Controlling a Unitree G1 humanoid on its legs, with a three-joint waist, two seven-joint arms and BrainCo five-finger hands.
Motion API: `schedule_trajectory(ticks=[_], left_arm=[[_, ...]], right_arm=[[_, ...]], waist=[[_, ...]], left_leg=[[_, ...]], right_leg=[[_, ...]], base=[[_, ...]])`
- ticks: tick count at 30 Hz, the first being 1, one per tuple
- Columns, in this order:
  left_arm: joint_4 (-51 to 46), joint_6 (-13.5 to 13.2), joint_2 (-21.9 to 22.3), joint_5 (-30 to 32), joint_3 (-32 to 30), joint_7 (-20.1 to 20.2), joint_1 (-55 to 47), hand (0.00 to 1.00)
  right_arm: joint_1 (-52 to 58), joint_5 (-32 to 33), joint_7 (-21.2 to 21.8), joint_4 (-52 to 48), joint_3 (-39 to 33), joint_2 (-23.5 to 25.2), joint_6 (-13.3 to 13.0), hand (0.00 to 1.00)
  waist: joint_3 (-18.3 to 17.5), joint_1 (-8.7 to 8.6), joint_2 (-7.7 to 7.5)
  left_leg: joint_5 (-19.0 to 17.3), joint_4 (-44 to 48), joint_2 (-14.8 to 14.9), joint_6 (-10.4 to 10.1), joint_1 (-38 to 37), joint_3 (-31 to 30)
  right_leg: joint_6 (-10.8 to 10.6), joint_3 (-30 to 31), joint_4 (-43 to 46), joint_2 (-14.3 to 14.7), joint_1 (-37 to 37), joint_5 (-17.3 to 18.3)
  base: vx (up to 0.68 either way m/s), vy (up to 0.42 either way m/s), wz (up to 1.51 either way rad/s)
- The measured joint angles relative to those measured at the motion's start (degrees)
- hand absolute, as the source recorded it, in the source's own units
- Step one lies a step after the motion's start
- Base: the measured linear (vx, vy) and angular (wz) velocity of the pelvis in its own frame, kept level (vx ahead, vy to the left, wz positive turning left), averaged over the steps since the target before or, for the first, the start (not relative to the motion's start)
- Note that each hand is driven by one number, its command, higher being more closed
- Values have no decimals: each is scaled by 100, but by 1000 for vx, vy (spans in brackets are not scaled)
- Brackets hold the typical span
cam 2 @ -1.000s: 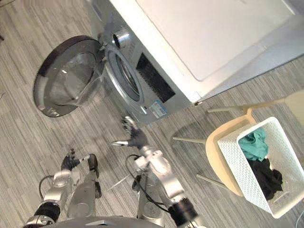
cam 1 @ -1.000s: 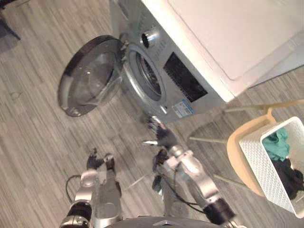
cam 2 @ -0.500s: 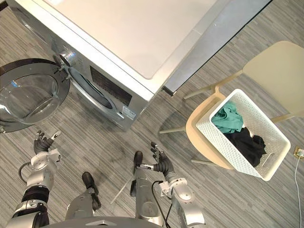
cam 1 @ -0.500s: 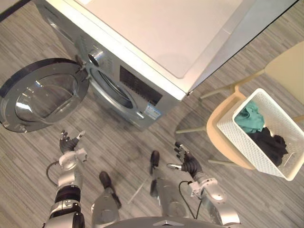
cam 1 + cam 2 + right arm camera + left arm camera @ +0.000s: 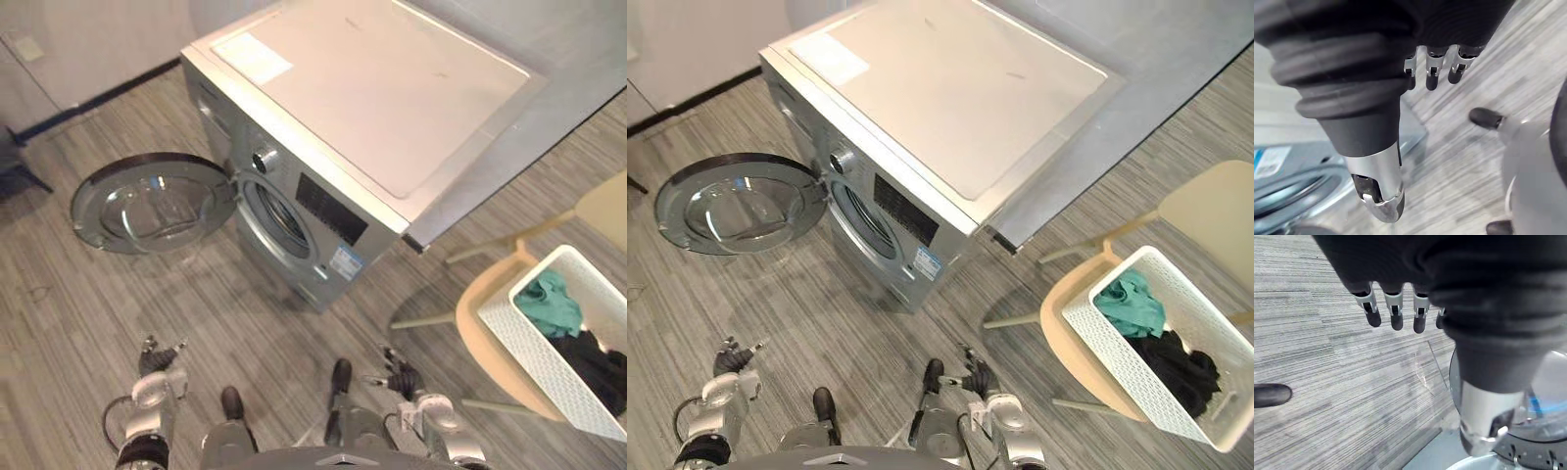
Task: Pick up the laundry basket with both hands and put the clothes into the washing machine.
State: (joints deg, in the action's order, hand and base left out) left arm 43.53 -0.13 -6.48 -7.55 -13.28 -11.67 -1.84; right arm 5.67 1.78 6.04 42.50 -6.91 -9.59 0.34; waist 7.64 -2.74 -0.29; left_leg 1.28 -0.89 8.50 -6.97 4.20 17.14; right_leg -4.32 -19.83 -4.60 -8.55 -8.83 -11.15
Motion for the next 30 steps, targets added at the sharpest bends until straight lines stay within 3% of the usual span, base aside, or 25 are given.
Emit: schedule_trajectory(ticks=[5,8,11,13,16,17,18,19,20,21,22,23,24,25,27,30], left_arm=[[786,32,318,219,6,377,-271,0],[1234,134,512,250,-194,481,-434,0],[1420,179,609,372,-631,506,-468,0],[1440,193,671,475,-890,552,-453,0],[1446,225,753,738,-1147,602,-416,0],[1445,230,753,864,-1254,615,-401,0],[1458,264,807,988,-1376,618,-390,0],[1451,270,838,1072,-1371,625,-400,0],[1449,268,857,1174,-1371,624,-388,0],[1445,272,833,1279,-1353,621,-345,0],[1444,273,796,1334,-1337,620,-302,0],[1498,291,741,1376,-1281,612,-166,0],[1612,290,759,1447,-1094,627,-24,0],[1641,278,909,1464,-763,652,121,0],[1613,247,972,1460,-595,683,219,0],[1576,239,822,1302,-577,627,213,0]], right_arm=[[-10,9,-364,1268,-1386,32,147,0],[272,90,-614,1362,-2146,198,238,0],[450,366,-692,1337,-2468,451,240,0],[472,717,-760,1207,-2536,665,236,0],[438,1284,-768,888,-2513,989,219,0],[424,1444,-771,733,-2438,1102,214,0],[399,1486,-773,631,-2399,1140,211,0],[325,1485,-779,620,-2400,1134,204,0],[288,1484,-782,639,-2411,1133,209,0],[322,1449,-791,780,-2470,1130,201,0],[324,1419,-797,909,-2526,1136,205,0],[261,1376,-816,1210,-2587,1057,202,0],[206,1361,-831,1278,-2605,1024,197,0],[167,1359,-870,1423,-2735,801,172,0],[-74,1350,-916,1771,-3020,437,193,0],[-236,1182,-925,1919,-3222,429,242,0]], waist=[[-159,58,120],[-277,71,95],[-378,71,22],[-398,71,-28],[-490,86,-96],[-533,80,-150],[-595,82,-22],[-622,87,126],[-660,112,169],[-670,96,88],[-683,84,-83],[-655,102,-155],[-649,49,-189],[-626,24,-77],[-562,-11,193],[-391,-35,270]], left_leg=[[3,-210,-57,1,-411,22],[-7,-333,-61,-4,-703,160],[-30,-350,-56,-7,-873,317],[-81,-349,-49,-22,-1028,595],[-270,-189,7,-85,-1103,1399],[-416,97,92,-120,-1015,1833],[-506,274,372,-148,-965,2361],[-498,304,559,-155,-958,2631],[-463,363,804,-221,-1049,3097],[-446,461,848,-254,-1191,3400],[-446,593,815,-307,-1260,3498],[-522,1097,1066,-416,-1280,3636],[-612,1285,1125,-283,-1235,3607],[-588,965,930,-124,-1185,3436],[-554,720,783,-121,-1241,3502],[-510,782,782,-201,-1235,3619]], right_leg=[[-34,3,1,-27,343,129],[-72,24,72,-34,505,203],[-72,96,258,-57,507,303],[-67,340,344,-36,459,312],[52,983,429,84,59,224],[153,1015,373,156,-185,353],[418,666,324,300,-348,909],[416,271,362,372,-448,986],[581,-646,762,315,-542,862],[731,-1450,1222,52,-406,796],[801,-1659,1304,-103,-238,608],[639,-1445,1237,42,-195,626],[646,-1392,1188,39,-121,632],[637,-1359,1174,42,-77,625],[549,-1275,1235,-14,-173,673],[363,-1328,1367,-108,-225,894]], base=[[16,9,1],[31,10,-9],[11,4,-23],[-19,4,-60],[-49,-9,-130],[-42,-33,-197],[-44,-53,-209],[1,-53,-221],[88,-66,-183],[143,-67,-160],[197,-172,-127],[144,-216,-82],[61,-167,-64],[-76,8,-23],[-106,101,-18],[-95,23,7]])
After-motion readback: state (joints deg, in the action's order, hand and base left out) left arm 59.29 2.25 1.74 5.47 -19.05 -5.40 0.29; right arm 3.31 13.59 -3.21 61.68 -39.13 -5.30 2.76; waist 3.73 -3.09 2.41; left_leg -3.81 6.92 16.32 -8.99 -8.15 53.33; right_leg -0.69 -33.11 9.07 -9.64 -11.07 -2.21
